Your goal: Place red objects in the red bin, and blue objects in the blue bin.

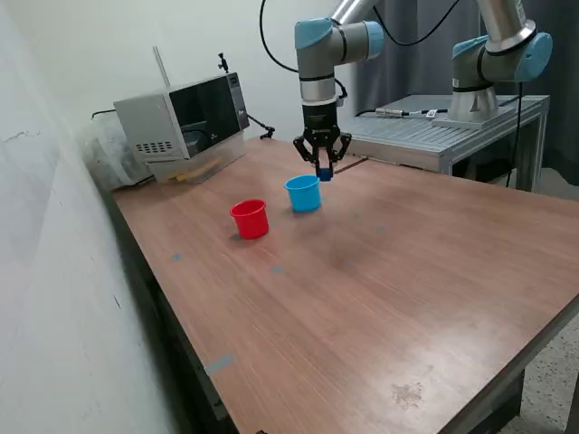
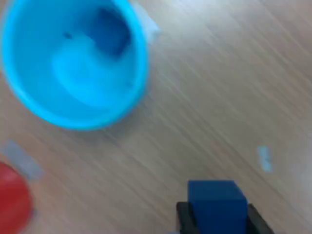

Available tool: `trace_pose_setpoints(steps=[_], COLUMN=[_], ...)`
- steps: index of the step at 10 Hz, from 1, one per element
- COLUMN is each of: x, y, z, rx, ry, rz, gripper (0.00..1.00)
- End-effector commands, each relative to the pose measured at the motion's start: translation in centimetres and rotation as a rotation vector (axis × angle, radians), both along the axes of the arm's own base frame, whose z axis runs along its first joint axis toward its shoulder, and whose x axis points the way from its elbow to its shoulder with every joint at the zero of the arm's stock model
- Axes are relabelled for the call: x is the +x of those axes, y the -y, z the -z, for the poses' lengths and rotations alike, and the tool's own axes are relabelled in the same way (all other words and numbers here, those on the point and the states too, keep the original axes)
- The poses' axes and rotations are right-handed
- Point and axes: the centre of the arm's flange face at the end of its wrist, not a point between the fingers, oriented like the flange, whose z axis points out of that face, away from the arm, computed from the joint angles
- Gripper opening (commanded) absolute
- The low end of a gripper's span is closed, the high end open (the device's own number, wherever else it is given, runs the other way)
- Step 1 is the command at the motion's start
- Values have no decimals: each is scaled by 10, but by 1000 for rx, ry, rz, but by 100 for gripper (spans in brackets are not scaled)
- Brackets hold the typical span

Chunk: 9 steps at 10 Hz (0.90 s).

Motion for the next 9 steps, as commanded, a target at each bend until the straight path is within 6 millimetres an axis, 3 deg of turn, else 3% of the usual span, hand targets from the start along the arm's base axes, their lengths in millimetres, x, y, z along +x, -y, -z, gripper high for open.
trace_pose_setpoints(steps=[1, 4, 7, 9], x=[-13, -13, -28, -34], y=[-55, -89, -109, -117], z=[-18, -22, 25, 25], rx=[3, 5, -10, -13], ry=[-33, -34, 34, 26], rz=[80, 131, 156, 165], gripper=[0, 0, 0, 0])
